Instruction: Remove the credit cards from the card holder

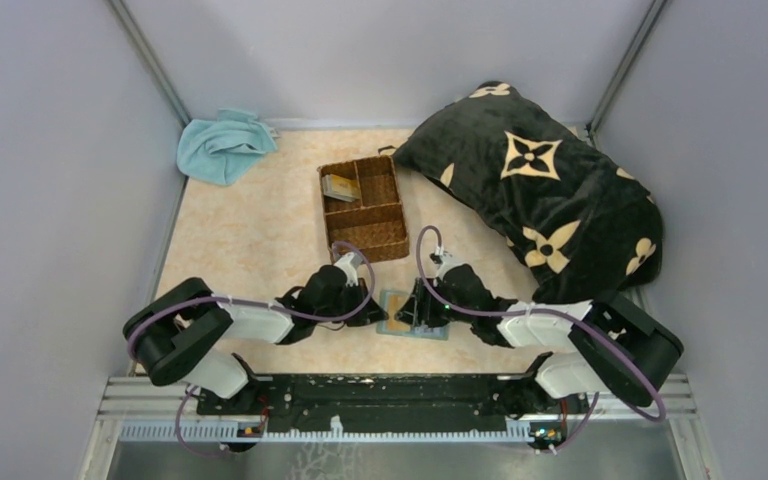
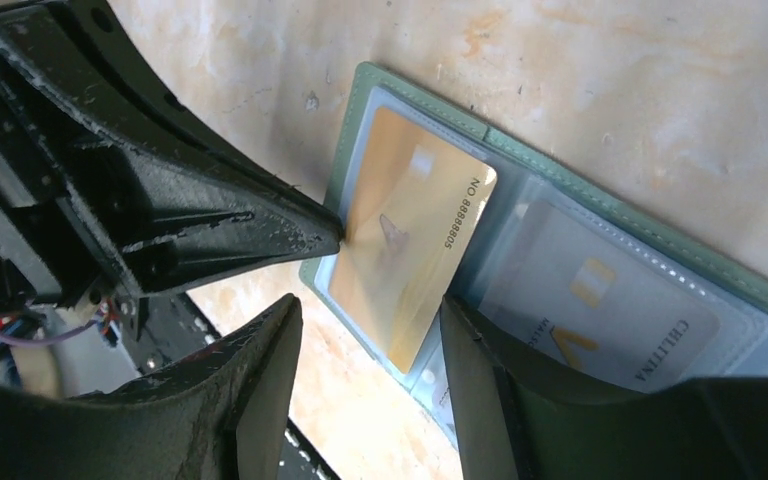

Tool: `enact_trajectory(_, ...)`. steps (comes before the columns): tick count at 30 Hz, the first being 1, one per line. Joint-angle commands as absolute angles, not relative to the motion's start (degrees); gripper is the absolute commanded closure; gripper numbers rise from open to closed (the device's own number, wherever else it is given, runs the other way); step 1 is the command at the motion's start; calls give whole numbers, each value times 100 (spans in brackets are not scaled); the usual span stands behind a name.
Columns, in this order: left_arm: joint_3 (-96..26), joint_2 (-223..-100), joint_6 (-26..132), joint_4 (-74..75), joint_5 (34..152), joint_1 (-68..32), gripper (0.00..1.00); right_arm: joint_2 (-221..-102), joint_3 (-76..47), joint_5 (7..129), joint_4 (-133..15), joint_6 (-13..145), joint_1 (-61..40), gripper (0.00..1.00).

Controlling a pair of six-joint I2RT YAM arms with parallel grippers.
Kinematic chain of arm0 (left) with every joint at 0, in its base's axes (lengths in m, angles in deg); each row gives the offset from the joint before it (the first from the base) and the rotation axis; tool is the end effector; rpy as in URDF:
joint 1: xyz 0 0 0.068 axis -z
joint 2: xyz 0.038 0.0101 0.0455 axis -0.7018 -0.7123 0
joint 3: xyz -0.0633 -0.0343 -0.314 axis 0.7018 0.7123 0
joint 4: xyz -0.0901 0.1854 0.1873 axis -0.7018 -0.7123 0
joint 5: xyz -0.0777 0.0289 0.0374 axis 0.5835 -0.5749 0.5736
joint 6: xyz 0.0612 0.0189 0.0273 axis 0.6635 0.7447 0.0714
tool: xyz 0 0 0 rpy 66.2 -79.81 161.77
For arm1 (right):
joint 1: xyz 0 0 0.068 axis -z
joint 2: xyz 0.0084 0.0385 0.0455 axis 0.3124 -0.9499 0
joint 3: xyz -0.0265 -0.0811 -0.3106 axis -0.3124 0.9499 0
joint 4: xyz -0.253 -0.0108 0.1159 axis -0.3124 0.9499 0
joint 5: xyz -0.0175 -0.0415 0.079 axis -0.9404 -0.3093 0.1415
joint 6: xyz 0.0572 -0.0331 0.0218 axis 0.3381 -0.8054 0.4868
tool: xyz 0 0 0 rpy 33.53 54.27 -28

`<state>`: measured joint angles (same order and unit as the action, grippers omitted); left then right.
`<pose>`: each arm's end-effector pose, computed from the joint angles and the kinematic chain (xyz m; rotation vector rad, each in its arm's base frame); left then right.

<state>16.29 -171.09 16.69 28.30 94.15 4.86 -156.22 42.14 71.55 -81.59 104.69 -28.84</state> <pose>0.1676 -0.2098 0.1435 0.1409 2.3865 -1.0763 0.1571 0.1845 0.1572 -0.1488 2.3937 1.0636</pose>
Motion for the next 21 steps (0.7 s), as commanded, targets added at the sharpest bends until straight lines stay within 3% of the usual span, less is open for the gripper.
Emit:
enact_trajectory(1,1704,-17380,1667,2894,9458,494,100,-15382,4540,7841,-9207,10686,-2819,47)
enact_trajectory(21,1659,-17649,1584,3119,9654,501,100,-14853,4702,7861,-9498,10597,-2768,51)
